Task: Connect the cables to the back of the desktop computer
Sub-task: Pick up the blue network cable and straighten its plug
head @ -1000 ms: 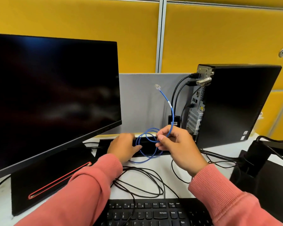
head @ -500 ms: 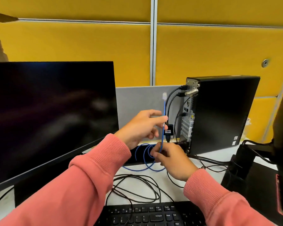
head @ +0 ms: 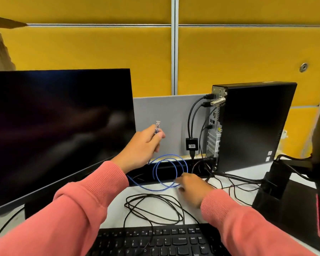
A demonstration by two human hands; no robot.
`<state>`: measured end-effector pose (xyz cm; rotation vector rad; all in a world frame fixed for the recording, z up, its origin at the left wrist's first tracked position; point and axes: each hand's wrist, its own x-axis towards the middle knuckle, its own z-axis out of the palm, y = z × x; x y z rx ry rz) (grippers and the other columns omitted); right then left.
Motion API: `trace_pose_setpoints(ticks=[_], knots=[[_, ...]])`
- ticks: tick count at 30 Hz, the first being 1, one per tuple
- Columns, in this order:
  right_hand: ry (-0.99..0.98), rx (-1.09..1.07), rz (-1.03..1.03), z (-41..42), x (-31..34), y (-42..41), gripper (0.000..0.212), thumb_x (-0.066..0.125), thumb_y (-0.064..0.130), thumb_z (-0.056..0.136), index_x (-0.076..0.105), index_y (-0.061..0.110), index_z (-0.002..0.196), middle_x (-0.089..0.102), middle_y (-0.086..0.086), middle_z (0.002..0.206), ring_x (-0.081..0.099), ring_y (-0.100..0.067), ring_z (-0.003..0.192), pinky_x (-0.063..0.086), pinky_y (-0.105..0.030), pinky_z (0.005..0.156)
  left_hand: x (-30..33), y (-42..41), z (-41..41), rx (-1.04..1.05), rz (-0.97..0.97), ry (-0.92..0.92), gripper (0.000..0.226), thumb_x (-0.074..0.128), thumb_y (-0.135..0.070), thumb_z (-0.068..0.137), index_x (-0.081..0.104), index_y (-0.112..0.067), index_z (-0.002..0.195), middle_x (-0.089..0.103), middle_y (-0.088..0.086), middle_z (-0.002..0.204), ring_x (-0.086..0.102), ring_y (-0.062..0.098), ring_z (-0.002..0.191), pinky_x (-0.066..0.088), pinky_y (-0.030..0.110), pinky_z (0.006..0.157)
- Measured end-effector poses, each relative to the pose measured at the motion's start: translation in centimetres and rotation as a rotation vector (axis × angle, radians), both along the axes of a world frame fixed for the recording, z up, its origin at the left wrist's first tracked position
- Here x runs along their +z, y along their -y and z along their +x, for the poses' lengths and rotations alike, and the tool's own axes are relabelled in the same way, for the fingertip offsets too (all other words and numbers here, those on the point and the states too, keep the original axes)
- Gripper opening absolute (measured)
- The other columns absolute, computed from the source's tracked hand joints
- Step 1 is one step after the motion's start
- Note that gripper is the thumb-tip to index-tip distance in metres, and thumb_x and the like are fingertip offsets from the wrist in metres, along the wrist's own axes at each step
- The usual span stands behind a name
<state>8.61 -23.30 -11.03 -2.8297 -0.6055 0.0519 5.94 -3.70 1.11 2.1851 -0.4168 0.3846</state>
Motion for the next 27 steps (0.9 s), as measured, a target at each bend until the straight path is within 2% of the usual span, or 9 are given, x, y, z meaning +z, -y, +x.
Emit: trace_pose_setpoints(ticks=[2,4,8,11,15,19,22,25,27], knots=[[0.015,0.04,-0.128,0.2,-0.9,-0.6,0.029,0.042,0.023,0.101,0.063,0.02,0.12,0.057,-0.006,0.126,0.057,-0.031,0.119,0.05,-0.042,0.097,-1.2,-0.7,0.1,-0.022,-0.017,0.028,0.023,0.047,-0.027,0.109,0.068,-0.02,0.103,0.064,-0.005,0.067,0.052,0.016,0.054,0.044,0.029,0.057],[0.038,0.074,-0.238,0.4,-1.4,-1.3,0.027,0.038,0.023,0.101,0.06,0.018,0.117,0.058,-0.006,0.125,0.057,-0.032,0.117,0.046,-0.042,0.095,-2.2,-1.4,0.3,-0.042,-0.06,0.026,0.026,0.047,-0.025,0.109,0.071,-0.019,0.102,0.064,-0.003,0.07,0.052,0.018,0.054,0.045,0.033,0.058],[0.113,0.108,-0.282,1.5,-2.0,-2.5,0.031,0.032,0.026,0.104,0.056,0.014,0.121,0.057,-0.006,0.124,0.06,-0.034,0.115,0.047,-0.043,0.094,-3.6,-2.2,1.0,-0.057,-0.088,0.037,0.027,0.047,-0.024,0.109,0.072,-0.017,0.1,0.064,0.0,0.07,0.051,0.016,0.052,0.046,0.034,0.057],[0.118,0.113,-0.323,2.6,-1.9,-3.3,0.041,0.029,0.033,0.106,0.053,0.013,0.132,0.053,-0.006,0.136,0.058,-0.034,0.12,0.046,-0.042,0.097,-4.5,-2.5,1.5,-0.069,-0.085,0.04,0.027,0.047,-0.023,0.109,0.072,-0.016,0.1,0.066,0.004,0.071,0.053,0.014,0.051,0.047,0.03,0.057],[0.019,0.047,-0.409,3.9,-1.8,-4.3,0.056,0.023,0.048,0.104,0.043,0.018,0.147,0.044,-0.003,0.149,0.04,-0.03,0.136,0.031,-0.051,0.107,-5.4,-2.7,2.4,-0.085,-0.087,0.022,0.028,0.047,-0.025,0.109,0.073,-0.019,0.1,0.067,0.004,0.073,0.055,0.015,0.052,0.047,0.031,0.058],[-0.049,-0.055,-0.409,4.7,-1.2,-5.0,0.061,0.014,0.055,0.103,0.055,0.029,0.139,0.05,-0.002,0.138,0.033,-0.03,0.135,0.021,-0.057,0.109,-5.9,-3.1,3.1,-0.087,-0.064,0.017,0.027,0.048,-0.026,0.109,0.073,-0.019,0.099,0.069,0.006,0.075,0.056,0.017,0.054,0.05,0.031,0.06],[-0.059,-0.075,-0.471,4.8,-0.4,-5.6,0.051,0.024,0.048,0.103,0.063,0.027,0.128,0.058,-0.002,0.13,0.042,-0.027,0.129,0.023,-0.056,0.107,-6.1,-3.5,3.3,-0.088,-0.065,0.005,0.027,0.048,-0.026,0.109,0.073,-0.018,0.1,0.069,0.007,0.076,0.058,0.018,0.056,0.05,0.028,0.06],[0.138,-0.03,-0.389,4.0,0.5,-6.5,0.029,0.047,0.034,0.093,0.067,0.023,0.111,0.067,-0.004,0.115,0.061,-0.029,0.111,0.039,-0.048,0.097,-6.2,-4.0,3.7,-0.072,-0.061,0.015,0.028,0.048,-0.027,0.109,0.073,-0.018,0.1,0.07,0.004,0.076,0.059,0.017,0.057,0.05,0.026,0.06],[0.303,0.058,-0.242,3.5,0.6,-7.0,0.023,0.051,0.028,0.09,0.068,0.02,0.104,0.068,-0.004,0.108,0.065,-0.032,0.101,0.044,-0.041,0.083,-6.1,-4.1,4.1,-0.07,-0.073,0.032,0.028,0.047,-0.026,0.109,0.073,-0.017,0.101,0.069,0.001,0.075,0.059,0.018,0.056,0.05,0.027,0.059]])
